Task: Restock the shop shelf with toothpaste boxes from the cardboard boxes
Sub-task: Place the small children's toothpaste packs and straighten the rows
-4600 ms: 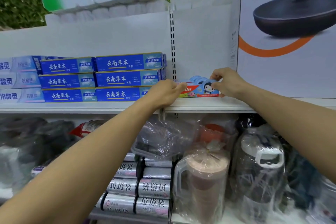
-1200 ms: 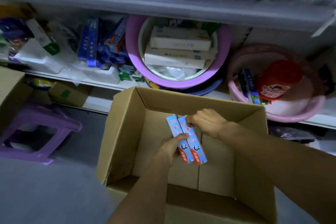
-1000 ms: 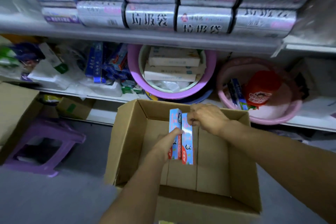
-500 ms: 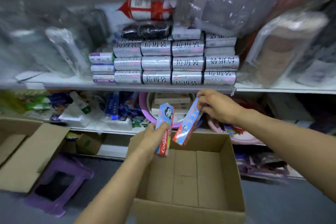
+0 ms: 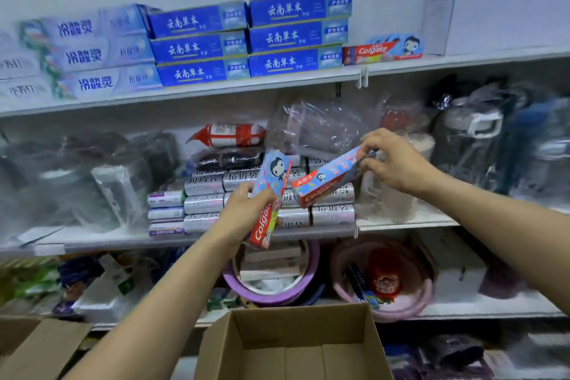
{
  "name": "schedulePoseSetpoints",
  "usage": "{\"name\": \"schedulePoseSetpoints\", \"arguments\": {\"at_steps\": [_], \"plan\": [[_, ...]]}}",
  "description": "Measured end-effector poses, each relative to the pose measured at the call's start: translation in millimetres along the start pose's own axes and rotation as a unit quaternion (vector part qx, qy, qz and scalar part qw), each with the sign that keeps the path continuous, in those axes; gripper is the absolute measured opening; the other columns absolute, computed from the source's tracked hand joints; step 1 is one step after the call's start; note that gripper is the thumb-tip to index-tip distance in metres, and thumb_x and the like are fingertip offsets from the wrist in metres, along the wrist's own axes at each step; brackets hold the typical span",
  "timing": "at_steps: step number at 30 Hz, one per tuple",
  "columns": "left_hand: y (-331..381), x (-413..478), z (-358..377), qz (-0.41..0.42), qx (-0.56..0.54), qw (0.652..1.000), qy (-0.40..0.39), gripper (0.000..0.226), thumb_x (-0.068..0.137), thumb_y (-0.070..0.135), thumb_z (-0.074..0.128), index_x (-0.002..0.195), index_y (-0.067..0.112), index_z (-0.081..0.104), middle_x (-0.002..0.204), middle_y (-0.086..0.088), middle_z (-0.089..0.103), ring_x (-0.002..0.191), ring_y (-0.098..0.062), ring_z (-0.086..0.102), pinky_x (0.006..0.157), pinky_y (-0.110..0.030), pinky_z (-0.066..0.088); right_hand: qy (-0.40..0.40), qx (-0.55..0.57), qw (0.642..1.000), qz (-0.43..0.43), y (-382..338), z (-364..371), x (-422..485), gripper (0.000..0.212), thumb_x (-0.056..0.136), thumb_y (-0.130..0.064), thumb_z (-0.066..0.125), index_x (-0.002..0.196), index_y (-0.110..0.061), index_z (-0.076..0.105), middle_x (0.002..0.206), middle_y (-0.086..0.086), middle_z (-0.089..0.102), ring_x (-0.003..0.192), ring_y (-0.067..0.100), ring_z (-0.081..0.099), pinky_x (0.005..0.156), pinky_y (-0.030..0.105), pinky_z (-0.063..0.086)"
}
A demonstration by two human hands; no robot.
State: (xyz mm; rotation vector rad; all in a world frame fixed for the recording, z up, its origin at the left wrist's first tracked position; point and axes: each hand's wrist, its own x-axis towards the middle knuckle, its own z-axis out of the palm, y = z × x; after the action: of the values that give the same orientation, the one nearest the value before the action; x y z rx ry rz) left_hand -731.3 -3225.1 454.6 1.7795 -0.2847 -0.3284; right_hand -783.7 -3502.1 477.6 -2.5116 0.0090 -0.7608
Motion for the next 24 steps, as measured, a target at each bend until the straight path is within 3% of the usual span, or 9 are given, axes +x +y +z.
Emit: {"name": "schedulePoseSetpoints", "arguments": {"at_steps": [3,7,11,15,19,22,24], "plan": [[36,4,9,0.052,0.033,0.998,-0.010,0.017,0.093,0.021,0.055,0.108,0.012,0.054,0.088,-0.014,0.074,0.069,-0.024,0.073,0.058,-0.033,0.054,0.047,0.003,0.999,0.002,2,-36,14,0.020,0.076,-0.002,0.071,0.080,-0.020,0.065,0.105,0.008,0.059,0.097,0.022,0.056,0.090,0.030,0.043],[77,12,20,0.117,0.069,0.991,0.001,0.015,0.095,0.021,0.053,0.105,0.015,0.062,0.080,-0.009,0.074,0.061,-0.015,0.070,0.053,-0.026,0.053,0.093,-0.020,0.995,0.014,10,-83,32,0.007,0.080,-0.006,0.067,0.083,-0.011,0.067,0.097,0.005,0.056,0.089,0.015,0.050,0.072,0.018,0.032],[103,25,37,0.157,0.096,0.983,0.018,0.018,0.096,0.025,0.054,0.110,0.023,0.065,0.087,-0.008,0.072,0.062,-0.015,0.065,0.056,-0.028,0.052,0.120,-0.010,0.992,0.027,20,-125,55,0.003,0.083,-0.007,0.065,0.085,-0.006,0.067,0.081,0.002,0.055,0.082,0.018,0.054,0.069,0.024,0.037],[131,43,58,0.211,0.120,0.969,0.042,0.014,0.094,0.024,0.059,0.105,0.021,0.066,0.087,-0.006,0.071,0.058,-0.010,0.065,0.051,-0.026,0.051,0.149,-0.012,0.988,0.030,35,-161,84,0.007,0.083,-0.008,0.066,0.081,-0.015,0.063,0.090,0.007,0.059,0.083,0.019,0.054,0.071,0.024,0.038],[159,61,80,0.243,0.107,0.959,0.099,0.016,0.087,0.026,0.069,0.102,0.021,0.065,0.093,-0.006,0.071,0.069,-0.018,0.069,0.059,-0.033,0.056,0.135,-0.008,0.989,0.064,61,-181,117,0.009,0.081,-0.006,0.061,0.077,-0.012,0.065,0.089,0.012,0.064,0.084,0.024,0.058,0.070,0.026,0.040],[175,73,96,0.268,0.109,0.949,0.124,0.022,0.084,0.026,0.073,0.103,0.018,0.065,0.093,-0.006,0.069,0.071,-0.014,0.067,0.058,-0.025,0.056,0.113,-0.012,0.990,0.087,75,-185,140,0.013,0.079,-0.003,0.061,0.070,-0.013,0.063,0.084,0.012,0.063,0.082,0.026,0.057,0.068,0.027,0.040],[183,80,103,0.278,0.127,0.944,0.125,0.024,0.083,0.030,0.074,0.105,0.021,0.068,0.093,-0.003,0.071,0.077,-0.014,0.068,0.070,-0.028,0.056,0.092,-0.002,0.990,0.105,81,-183,154,0.017,0.077,-0.002,0.061,0.064,-0.012,0.061,0.075,0.010,0.060,0.077,0.025,0.055,0.065,0.027,0.040]]}}
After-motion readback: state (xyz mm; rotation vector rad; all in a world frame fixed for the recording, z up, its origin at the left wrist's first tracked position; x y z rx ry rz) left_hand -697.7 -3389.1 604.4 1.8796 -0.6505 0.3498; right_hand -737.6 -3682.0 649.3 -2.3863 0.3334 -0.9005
